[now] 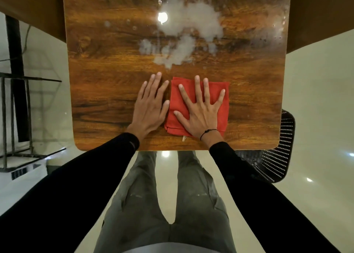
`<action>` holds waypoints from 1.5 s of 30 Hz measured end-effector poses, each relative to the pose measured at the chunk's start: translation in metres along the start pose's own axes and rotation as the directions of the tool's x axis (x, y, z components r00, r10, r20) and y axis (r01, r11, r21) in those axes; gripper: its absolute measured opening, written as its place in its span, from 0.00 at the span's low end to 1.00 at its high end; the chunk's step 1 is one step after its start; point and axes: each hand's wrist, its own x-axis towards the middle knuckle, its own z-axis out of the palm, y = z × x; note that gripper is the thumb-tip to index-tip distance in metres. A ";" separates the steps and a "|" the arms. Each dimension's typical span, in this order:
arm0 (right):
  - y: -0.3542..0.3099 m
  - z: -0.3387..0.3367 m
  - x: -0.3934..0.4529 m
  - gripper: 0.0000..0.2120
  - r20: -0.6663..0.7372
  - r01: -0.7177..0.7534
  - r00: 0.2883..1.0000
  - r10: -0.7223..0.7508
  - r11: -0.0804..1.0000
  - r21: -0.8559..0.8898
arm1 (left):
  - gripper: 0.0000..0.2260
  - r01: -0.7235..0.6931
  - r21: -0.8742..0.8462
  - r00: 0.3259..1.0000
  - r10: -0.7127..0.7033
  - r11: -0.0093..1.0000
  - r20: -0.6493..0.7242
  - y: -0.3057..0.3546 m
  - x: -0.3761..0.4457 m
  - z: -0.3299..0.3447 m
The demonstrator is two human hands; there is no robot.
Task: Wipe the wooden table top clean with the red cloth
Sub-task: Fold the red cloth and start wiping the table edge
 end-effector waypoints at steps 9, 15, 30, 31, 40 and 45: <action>0.037 0.007 -0.069 0.43 0.076 0.171 0.982 -0.175 0.984 0.056 | 0.30 0.019 -0.017 0.999 -0.020 1.000 -0.029 0.015 0.006 0.008; 0.046 -0.001 -0.015 0.43 0.048 0.149 0.987 -0.152 0.987 0.064 | 0.30 0.015 0.005 0.999 -0.015 1.000 -0.038 0.014 0.003 0.008; 0.053 0.002 -0.072 0.43 0.096 0.114 0.989 -0.116 0.993 0.023 | 0.31 0.019 0.003 0.998 -0.018 1.000 -0.055 0.015 0.003 0.010; 0.055 0.002 -0.077 0.44 0.104 0.120 0.987 -0.121 0.993 0.021 | 0.31 0.016 0.003 0.998 -0.016 1.000 -0.061 0.013 0.003 0.010; 0.069 -0.004 -0.008 0.44 0.026 0.038 0.999 -0.037 0.999 -0.030 | 0.31 0.005 0.012 0.997 -0.004 1.000 -0.078 0.012 0.003 0.012; 0.082 -0.011 0.039 0.43 -0.012 0.025 1.000 -0.026 0.999 -0.033 | 0.31 0.006 0.022 0.997 -0.005 1.000 -0.081 0.013 0.004 0.015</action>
